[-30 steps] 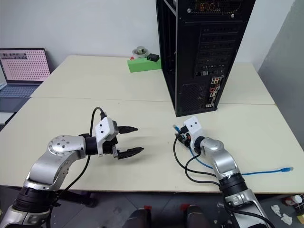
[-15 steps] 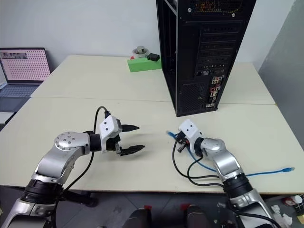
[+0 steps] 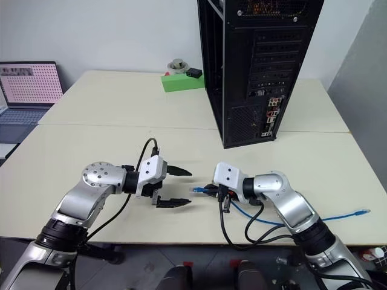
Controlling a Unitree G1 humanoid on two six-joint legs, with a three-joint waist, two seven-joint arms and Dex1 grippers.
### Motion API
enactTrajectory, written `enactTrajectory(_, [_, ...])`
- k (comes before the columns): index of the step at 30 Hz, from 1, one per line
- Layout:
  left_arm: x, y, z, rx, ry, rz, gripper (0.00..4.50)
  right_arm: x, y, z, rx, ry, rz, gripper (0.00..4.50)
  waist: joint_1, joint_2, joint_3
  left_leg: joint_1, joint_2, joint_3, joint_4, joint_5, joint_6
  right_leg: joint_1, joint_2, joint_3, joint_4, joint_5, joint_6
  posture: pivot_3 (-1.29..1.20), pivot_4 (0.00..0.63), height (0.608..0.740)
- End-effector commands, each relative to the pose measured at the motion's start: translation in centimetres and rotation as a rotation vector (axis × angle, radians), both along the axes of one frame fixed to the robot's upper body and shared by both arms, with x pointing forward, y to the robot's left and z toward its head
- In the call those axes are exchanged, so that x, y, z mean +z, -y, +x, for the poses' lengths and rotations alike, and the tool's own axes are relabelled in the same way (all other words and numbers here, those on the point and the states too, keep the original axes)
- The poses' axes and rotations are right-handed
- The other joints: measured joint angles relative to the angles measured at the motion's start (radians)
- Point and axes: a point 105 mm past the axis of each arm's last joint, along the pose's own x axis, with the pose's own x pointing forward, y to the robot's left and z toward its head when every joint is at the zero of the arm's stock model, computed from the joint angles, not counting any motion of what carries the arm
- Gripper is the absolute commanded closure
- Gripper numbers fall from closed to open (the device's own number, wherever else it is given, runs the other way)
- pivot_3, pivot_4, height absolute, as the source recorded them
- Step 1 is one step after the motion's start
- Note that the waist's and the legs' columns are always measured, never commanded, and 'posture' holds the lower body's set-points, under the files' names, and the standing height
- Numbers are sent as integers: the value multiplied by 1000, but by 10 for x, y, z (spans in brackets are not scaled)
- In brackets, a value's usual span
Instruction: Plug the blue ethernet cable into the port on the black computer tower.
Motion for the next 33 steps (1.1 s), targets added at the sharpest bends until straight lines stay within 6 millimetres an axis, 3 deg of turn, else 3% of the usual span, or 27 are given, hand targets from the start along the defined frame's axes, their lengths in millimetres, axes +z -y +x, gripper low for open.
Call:
enactTrajectory(1, [3,2,2,-20,32,16,464,11,-5,-2,33,45,0,4477,0,0,0,0,0,0,0,0,0,0,0,0,0,0,0,0,150,740])
enactTrajectory(20, [2,10,2,-38,36,3,4235,12,-8,-4,50,42,-11,4483,0,0,0,0,0,0,0,0,0,0,0,0,0,0,0,0,150,740])
enactTrajectory(26, [0,9,2,-37,46,2,4235,10,-8,-5,59,38,-26,4483,0,0,0,0,0,0,0,0,0,0,0,0,0,0,0,0,150,740])
enactTrajectory(28, [0,10,2,-38,58,-3,4235,7,-5,-5,69,36,-44,3784,0,0,0,0,0,0,0,0,0,0,0,0,0,0,0,0,150,740])
enactTrajectory(29, [0,10,2,-40,66,-8,4235,7,-3,-6,74,34,-53,3705,0,0,0,0,0,0,0,0,0,0,0,0,0,0,0,0,150,740])
enactTrajectory(33, [0,13,1,-59,122,-22,4235,11,10,-7,67,25,-64,2590,0,0,0,0,0,0,0,0,0,0,0,0,0,0,0,0,150,740])
